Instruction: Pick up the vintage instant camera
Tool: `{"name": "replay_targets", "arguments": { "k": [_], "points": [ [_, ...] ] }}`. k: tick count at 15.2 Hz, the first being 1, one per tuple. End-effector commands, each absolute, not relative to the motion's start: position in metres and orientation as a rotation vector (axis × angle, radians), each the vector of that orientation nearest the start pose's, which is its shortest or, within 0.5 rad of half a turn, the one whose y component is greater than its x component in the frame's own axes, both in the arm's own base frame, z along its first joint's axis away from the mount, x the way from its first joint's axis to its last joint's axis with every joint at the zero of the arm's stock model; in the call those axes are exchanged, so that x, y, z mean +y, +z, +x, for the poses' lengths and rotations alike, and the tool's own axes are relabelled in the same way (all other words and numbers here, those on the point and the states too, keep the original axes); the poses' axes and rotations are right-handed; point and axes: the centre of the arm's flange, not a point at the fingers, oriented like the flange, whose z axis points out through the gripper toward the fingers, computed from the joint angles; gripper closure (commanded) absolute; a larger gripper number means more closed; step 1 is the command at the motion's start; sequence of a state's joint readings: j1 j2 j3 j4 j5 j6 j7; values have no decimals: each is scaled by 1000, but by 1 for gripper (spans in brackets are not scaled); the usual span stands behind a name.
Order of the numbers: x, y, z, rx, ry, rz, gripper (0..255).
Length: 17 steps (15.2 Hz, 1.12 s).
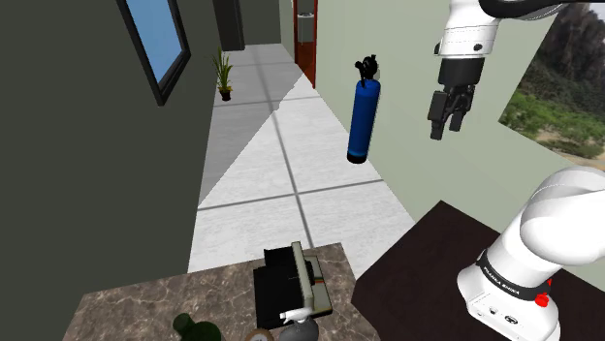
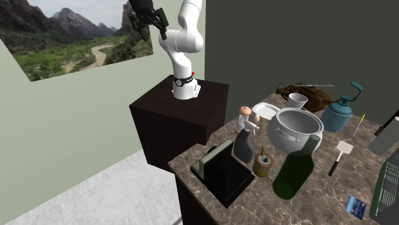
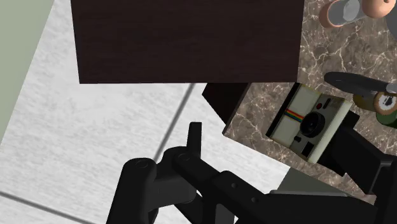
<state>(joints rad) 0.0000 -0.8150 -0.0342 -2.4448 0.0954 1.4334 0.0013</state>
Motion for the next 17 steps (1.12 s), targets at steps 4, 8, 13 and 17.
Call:
{"name": "replay_targets", "arguments": {
  "k": [4,8,13,17],
  "points": [
    [30,522,276,79,278,-3014,0],
    [69,487,272,147,255,-3024,0],
    [119,442,270,233,227,-3035,0],
    [158,405,271,302,204,-3042,0]
  ]
}}
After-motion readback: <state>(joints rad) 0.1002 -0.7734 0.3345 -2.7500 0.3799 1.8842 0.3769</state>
